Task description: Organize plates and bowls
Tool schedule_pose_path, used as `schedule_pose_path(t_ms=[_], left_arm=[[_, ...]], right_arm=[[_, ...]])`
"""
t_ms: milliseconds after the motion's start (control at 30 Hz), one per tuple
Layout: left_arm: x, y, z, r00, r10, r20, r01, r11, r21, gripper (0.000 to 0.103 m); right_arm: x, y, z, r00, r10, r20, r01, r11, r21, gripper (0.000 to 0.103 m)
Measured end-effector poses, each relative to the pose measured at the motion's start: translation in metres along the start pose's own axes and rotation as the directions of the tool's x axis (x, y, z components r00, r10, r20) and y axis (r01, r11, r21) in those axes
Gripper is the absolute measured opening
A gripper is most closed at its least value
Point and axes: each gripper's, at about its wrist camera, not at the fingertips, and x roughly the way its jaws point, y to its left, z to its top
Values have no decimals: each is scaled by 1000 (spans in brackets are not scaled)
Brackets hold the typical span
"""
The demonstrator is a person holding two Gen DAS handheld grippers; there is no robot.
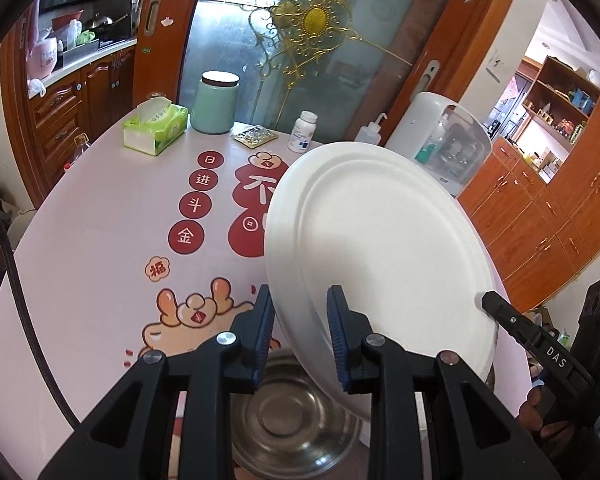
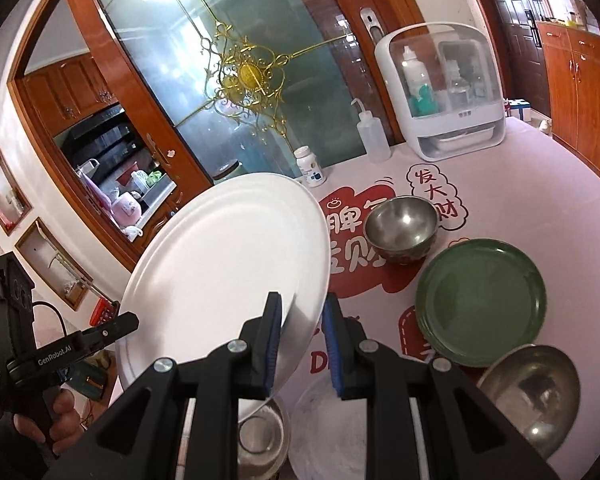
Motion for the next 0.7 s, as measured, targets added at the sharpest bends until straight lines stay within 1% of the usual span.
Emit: schedule_pose_path(t_ms=[300, 533, 700], left_arm=[[-31, -28, -38, 1000, 29, 11, -28, 999, -21, 24], [-51, -47, -70, 999, 47, 3, -47, 998, -36, 24], [-57, -61, -90, 999, 50, -4, -50, 998, -41, 24]], right_arm=[[-37, -16, -15, 999, 34, -11, -35, 999, -11, 21], [-61, -29, -28, 998, 60, -32, -61, 998, -24, 21], [-78, -41, -37, 998, 56, -38, -58, 998, -35, 21]])
